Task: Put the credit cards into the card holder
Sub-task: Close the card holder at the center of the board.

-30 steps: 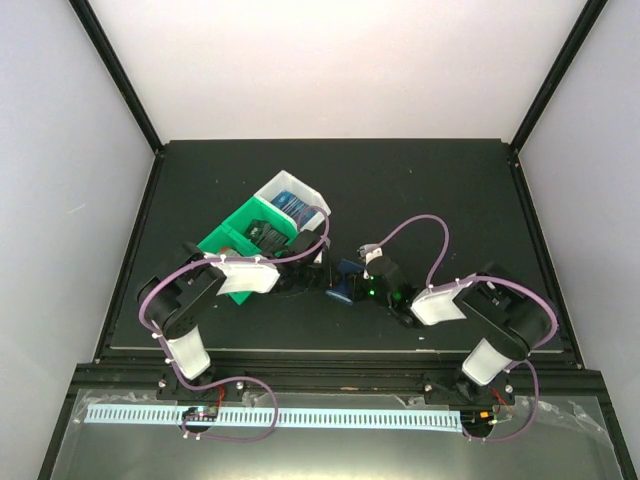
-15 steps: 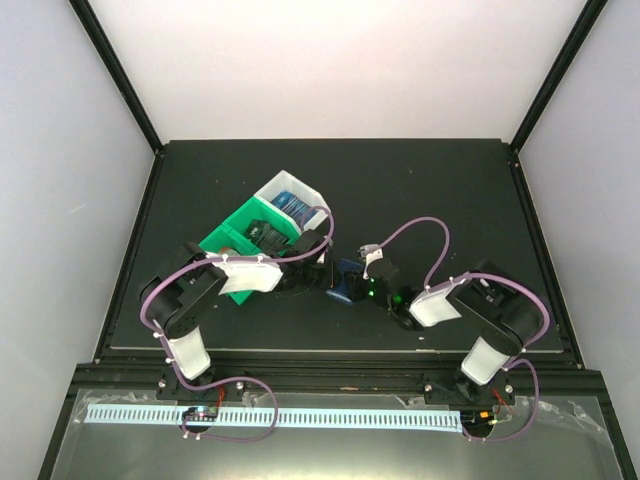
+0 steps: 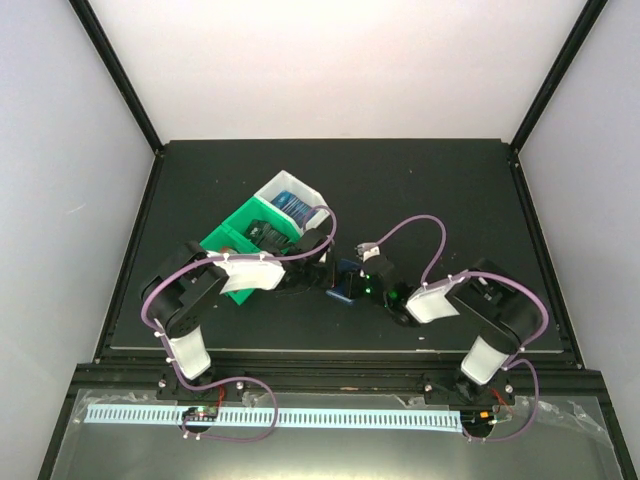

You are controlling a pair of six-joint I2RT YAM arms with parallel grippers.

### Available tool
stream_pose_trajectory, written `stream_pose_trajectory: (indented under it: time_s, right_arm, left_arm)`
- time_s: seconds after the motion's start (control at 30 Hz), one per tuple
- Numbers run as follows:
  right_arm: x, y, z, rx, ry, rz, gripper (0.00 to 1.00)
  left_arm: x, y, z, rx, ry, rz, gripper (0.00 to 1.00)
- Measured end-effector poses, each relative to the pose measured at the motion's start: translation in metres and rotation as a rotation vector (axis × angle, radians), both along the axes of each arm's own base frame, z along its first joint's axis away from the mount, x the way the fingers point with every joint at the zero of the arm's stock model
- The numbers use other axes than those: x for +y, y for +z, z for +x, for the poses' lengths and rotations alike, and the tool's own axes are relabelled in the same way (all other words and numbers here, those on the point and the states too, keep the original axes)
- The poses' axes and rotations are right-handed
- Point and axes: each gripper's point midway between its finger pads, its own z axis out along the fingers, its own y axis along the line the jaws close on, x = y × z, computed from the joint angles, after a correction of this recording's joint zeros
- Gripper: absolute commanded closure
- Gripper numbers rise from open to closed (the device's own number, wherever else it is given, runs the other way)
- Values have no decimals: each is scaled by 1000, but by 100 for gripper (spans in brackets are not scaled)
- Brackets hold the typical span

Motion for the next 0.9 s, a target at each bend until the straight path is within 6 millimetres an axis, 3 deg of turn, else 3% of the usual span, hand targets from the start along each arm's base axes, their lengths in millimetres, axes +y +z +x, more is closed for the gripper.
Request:
stream_pose_trajectory:
  time_s: [0.1, 0.27, 0.43, 0.57, 0.7, 0.9]
  right_arm:
    - [-1, 4, -9, 49, 23, -9, 97]
    - [-11, 10, -18, 165, 38, -85, 83]
    - [-35, 43, -2, 198, -25, -163, 78]
    - [-38, 69, 4, 202, -39, -193, 77]
    - [-52, 66, -1, 276, -55, -247, 76]
    - [-56, 40, -19, 414, -15, -311, 85]
  left_arm:
    - [1, 1, 0, -4, 1, -4, 76]
    - [-1, 0, -1, -13, -1, -27, 75]
    - [-17, 2, -7, -10, -41, -84, 73]
    - [-21, 3, -11, -5, -58, -103, 72]
    - [-23, 3, -13, 3, -59, -119, 72]
    - [-23, 3, -14, 16, -46, -127, 72]
